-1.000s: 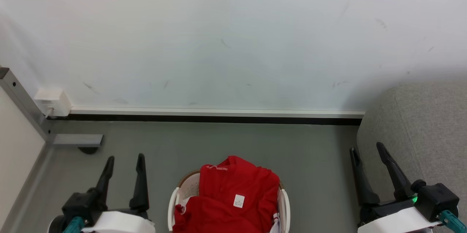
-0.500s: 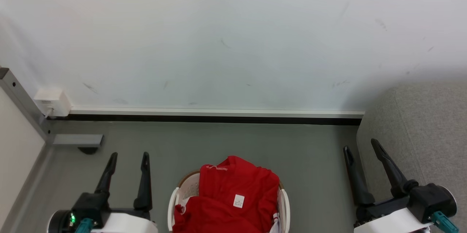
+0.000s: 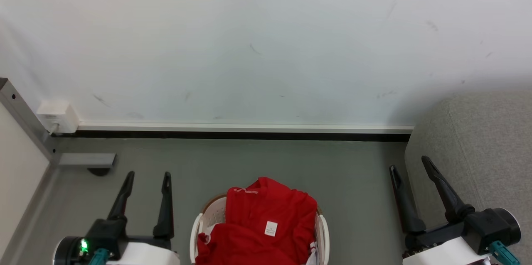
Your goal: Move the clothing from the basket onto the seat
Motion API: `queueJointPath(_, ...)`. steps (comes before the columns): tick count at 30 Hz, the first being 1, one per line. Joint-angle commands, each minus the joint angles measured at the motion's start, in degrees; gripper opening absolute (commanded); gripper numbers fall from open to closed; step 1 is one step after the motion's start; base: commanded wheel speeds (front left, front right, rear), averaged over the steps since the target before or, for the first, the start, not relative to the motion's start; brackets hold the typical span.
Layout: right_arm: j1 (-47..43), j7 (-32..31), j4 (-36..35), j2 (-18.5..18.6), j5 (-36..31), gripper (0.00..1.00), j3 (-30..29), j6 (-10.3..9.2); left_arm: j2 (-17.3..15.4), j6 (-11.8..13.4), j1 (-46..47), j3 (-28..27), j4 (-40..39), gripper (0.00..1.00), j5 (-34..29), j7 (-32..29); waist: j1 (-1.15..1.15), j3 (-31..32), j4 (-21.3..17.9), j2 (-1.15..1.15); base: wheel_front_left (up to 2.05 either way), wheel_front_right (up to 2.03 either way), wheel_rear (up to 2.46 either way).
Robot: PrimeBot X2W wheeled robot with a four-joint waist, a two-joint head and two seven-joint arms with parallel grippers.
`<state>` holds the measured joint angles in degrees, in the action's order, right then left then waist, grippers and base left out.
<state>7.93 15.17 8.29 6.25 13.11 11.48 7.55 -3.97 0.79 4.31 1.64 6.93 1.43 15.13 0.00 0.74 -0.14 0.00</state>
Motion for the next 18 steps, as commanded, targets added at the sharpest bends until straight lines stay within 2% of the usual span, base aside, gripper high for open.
queueJointPath(1, 0.31, -0.03, -0.11, 0.16, -0.17, 1.0, -0.1, -0.12, 0.09, -0.13, 0.37, -0.3, -0.27, 1.0, -0.3, 0.04, 0.0, 0.0, -0.04, 0.0, 0.0, 0.0, 0.0)
queueJointPath(18, 1.59, -0.03, -0.49, 1.5, 0.3, 1.0, -0.22, -0.12, 0.4, -1.08, 1.4, -0.83, -0.01, 1.0, 0.47, 0.04, 0.0, -2.47, -1.25, 0.0, 0.0, 0.0, 0.0)
